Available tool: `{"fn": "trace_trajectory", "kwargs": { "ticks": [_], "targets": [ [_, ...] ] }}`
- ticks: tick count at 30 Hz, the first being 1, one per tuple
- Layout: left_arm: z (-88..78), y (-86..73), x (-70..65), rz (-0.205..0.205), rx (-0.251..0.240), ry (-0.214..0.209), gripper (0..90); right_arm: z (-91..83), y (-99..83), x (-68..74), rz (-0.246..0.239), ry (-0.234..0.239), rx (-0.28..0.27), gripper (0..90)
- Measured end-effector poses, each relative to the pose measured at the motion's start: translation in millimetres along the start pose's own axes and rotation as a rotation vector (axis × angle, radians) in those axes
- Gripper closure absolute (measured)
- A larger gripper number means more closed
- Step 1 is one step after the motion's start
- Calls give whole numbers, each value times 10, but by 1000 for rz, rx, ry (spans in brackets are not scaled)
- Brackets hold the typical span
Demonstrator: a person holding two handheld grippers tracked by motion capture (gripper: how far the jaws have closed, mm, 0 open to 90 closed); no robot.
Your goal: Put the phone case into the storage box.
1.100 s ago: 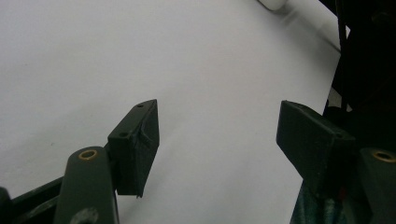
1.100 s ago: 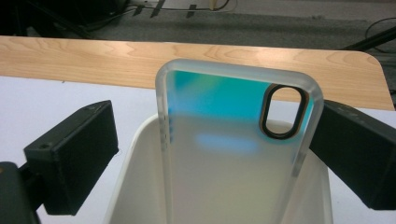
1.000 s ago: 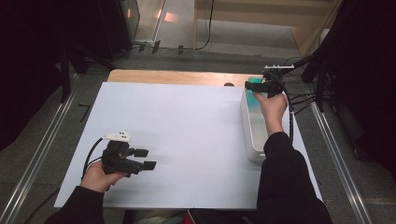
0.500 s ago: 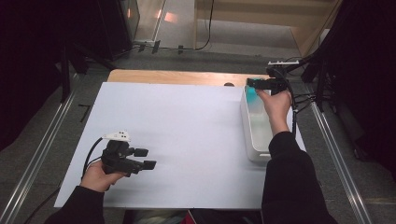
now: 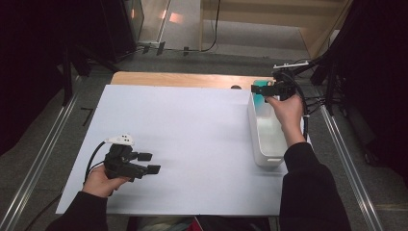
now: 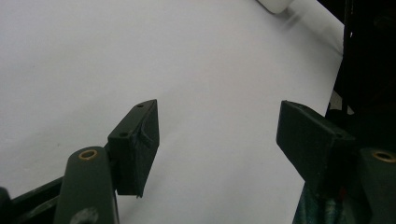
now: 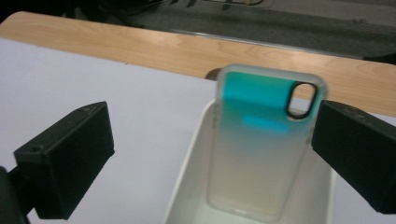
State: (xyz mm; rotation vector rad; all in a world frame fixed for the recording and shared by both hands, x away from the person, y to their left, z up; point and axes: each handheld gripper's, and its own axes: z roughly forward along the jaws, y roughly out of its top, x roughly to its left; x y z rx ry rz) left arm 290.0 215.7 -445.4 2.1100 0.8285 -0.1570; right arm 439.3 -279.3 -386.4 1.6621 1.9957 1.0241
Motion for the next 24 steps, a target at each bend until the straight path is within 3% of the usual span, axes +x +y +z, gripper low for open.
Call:
{"fn": "trace_trajectory", "kwargs": {
  "ticks": [8, 24],
  "targets": [
    [0, -1, 3, -7, 9, 2, 300, -108, -65, 170, -37, 86, 21, 0],
    [-4, -4, 10, -6, 9, 2, 300, -278, -204, 455, -116, 191, 40, 0]
  ]
}}
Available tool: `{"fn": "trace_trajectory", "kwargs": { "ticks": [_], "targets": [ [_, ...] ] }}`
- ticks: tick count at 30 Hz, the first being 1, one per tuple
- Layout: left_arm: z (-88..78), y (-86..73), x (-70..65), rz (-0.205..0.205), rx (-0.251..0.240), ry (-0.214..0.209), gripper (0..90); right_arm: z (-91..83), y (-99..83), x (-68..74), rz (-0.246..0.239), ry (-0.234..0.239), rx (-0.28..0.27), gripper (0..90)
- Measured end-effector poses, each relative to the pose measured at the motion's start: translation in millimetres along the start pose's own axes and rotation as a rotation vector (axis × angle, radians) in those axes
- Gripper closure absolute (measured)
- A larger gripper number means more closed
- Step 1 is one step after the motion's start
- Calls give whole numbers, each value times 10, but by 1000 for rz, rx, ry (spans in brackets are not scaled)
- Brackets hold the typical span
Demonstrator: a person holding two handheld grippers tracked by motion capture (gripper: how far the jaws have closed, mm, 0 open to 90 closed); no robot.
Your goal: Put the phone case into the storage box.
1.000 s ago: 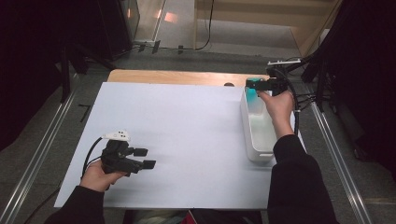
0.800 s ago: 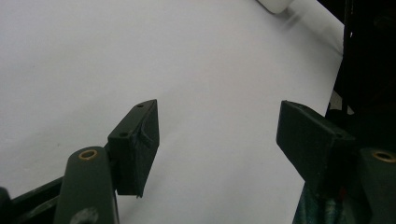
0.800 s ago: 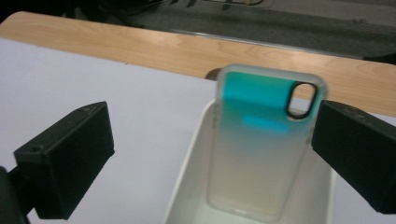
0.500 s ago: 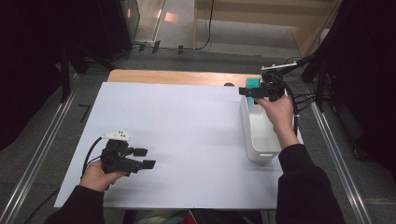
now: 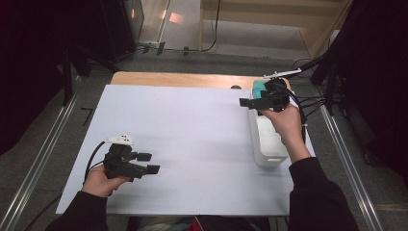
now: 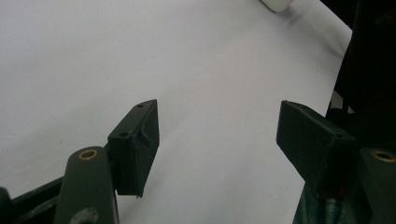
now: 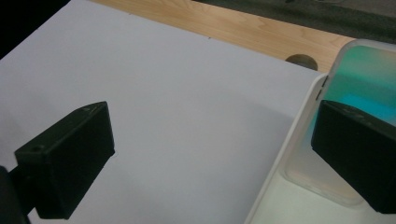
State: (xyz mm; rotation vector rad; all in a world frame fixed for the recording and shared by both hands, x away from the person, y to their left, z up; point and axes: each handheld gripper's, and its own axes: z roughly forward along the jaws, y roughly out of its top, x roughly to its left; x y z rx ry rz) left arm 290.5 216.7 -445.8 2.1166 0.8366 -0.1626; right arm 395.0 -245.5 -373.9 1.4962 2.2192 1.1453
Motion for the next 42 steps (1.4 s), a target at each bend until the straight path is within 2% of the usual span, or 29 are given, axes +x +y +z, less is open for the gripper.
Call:
{"fn": "trace_trajectory", "kwargs": {
  "ticks": [11, 22, 42],
  "targets": [
    [-2, -1, 4, 2, 0, -4, 300, -45, -74, 203, -61, 52, 14, 0],
    [-10, -1, 9, 2, -1, -3, 300, -44, -186, 345, -122, 142, 21, 0],
    [-18, -4, 9, 1, 3, 0, 300, -12, -411, 569, -207, 215, 22, 0]
  ]
}}
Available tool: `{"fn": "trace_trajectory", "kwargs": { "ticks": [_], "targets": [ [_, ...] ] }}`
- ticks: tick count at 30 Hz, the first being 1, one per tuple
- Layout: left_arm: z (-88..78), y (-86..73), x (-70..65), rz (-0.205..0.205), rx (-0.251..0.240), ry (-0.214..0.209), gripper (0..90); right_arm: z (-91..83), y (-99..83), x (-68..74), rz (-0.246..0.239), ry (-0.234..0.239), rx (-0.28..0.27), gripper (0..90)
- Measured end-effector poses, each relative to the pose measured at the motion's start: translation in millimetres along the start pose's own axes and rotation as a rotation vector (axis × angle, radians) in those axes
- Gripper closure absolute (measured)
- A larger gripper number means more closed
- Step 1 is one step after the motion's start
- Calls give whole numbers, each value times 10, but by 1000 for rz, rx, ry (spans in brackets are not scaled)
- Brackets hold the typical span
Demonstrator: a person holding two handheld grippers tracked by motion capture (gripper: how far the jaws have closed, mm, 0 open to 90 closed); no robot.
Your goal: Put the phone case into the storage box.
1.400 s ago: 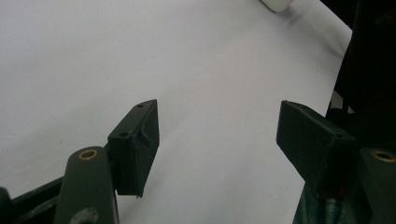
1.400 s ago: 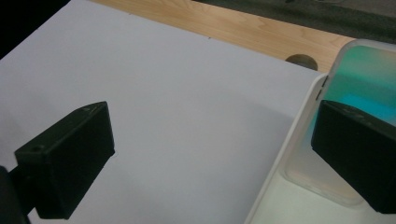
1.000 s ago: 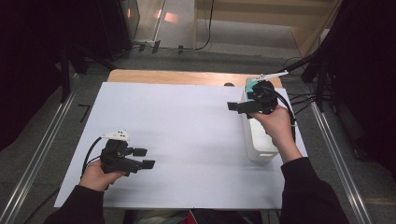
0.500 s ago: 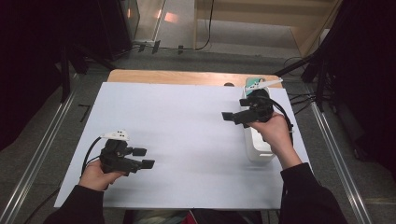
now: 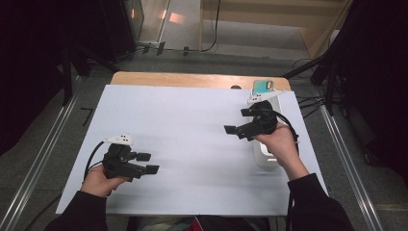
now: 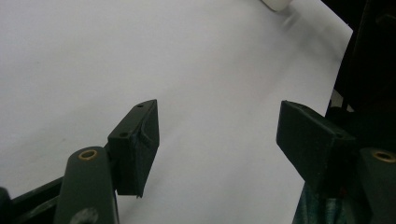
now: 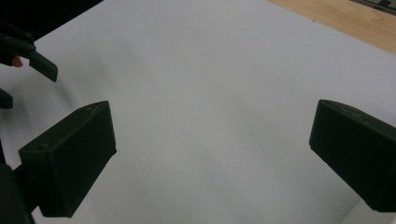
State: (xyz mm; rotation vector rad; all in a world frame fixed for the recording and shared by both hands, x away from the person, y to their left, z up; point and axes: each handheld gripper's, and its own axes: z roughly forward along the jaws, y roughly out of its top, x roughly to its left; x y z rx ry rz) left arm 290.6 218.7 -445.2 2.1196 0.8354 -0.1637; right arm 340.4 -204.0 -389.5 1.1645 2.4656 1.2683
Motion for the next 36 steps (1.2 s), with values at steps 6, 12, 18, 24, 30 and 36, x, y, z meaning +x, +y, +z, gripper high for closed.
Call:
{"fn": "trace_trajectory", "kwargs": {
  "ticks": [6, 12, 18, 24, 30, 36],
  "targets": [
    [2, -1, -2, 0, 1, 0, 300, 23, -88, 60, -13, 12, 6, 0],
    [2, 0, -1, 1, 1, -1, 300, 20, -174, 146, -31, 33, -1, 0],
    [-7, 1, 2, 4, 5, 1, 300, 26, -260, 207, -59, 55, 4, 0],
    [-10, 0, 3, 4, 1, -1, 300, 12, -353, 234, -59, 93, -4, 0],
    [-11, -1, 2, 6, -2, -1, 300, -17, -431, 287, -81, 98, -1, 0],
    [-16, -3, 1, 5, -3, -1, 300, -32, -517, 326, -85, 115, 9, 0]
  ]
}}
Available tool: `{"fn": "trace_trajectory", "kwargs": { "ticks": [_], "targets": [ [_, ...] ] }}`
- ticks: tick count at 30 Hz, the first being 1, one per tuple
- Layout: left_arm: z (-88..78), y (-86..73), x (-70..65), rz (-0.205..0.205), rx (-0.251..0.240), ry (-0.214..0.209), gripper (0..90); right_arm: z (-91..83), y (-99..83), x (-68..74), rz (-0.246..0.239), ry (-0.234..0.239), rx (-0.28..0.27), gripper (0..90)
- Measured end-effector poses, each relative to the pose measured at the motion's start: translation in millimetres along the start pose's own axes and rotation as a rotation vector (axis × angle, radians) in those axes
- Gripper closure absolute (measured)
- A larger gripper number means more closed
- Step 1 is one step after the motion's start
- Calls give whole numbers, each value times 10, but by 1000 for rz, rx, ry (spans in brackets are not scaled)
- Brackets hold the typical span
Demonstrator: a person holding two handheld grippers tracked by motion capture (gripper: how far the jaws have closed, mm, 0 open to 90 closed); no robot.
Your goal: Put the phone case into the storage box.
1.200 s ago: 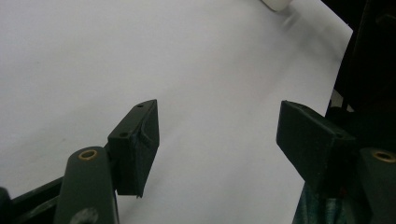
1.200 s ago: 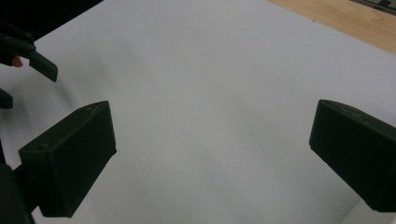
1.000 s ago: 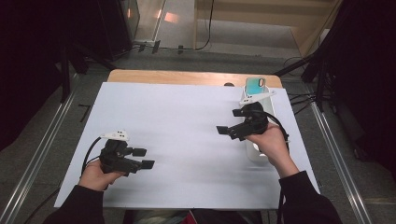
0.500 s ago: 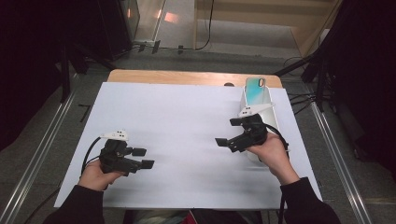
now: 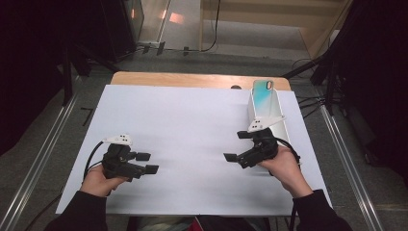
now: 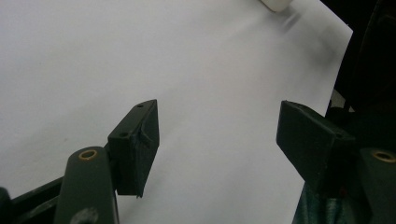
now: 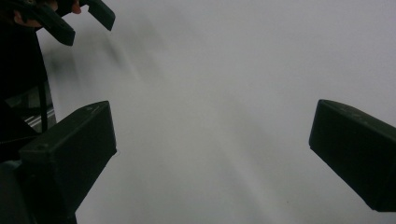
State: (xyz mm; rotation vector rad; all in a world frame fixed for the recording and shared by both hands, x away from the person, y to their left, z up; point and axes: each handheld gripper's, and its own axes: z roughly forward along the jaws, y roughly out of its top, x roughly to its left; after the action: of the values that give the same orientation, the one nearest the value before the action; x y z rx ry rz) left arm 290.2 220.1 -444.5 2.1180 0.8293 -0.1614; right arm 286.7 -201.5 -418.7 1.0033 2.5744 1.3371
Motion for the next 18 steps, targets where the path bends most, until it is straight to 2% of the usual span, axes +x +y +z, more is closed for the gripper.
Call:
{"fn": "trace_trajectory", "kwargs": {
  "ticks": [2, 3, 4, 8, 18],
  "targets": [
    [-5, -9, -4, -3, 1, 6, 300, -7, -22, 16, -1, 4, 2, 27],
    [-11, -16, -1, -1, 1, 7, 300, -17, -36, 23, -1, -2, 0, 125],
    [-20, -22, 3, 1, 2, 5, 300, -23, -51, 32, -4, -9, -1, 137],
    [-46, -46, 8, -9, -6, 7, 300, -20, -104, 51, -6, -4, 9, 137],
    [-40, -49, 6, 3, -3, 4, 300, -37, -254, 74, 0, 10, 21, 138]
  ]
}}
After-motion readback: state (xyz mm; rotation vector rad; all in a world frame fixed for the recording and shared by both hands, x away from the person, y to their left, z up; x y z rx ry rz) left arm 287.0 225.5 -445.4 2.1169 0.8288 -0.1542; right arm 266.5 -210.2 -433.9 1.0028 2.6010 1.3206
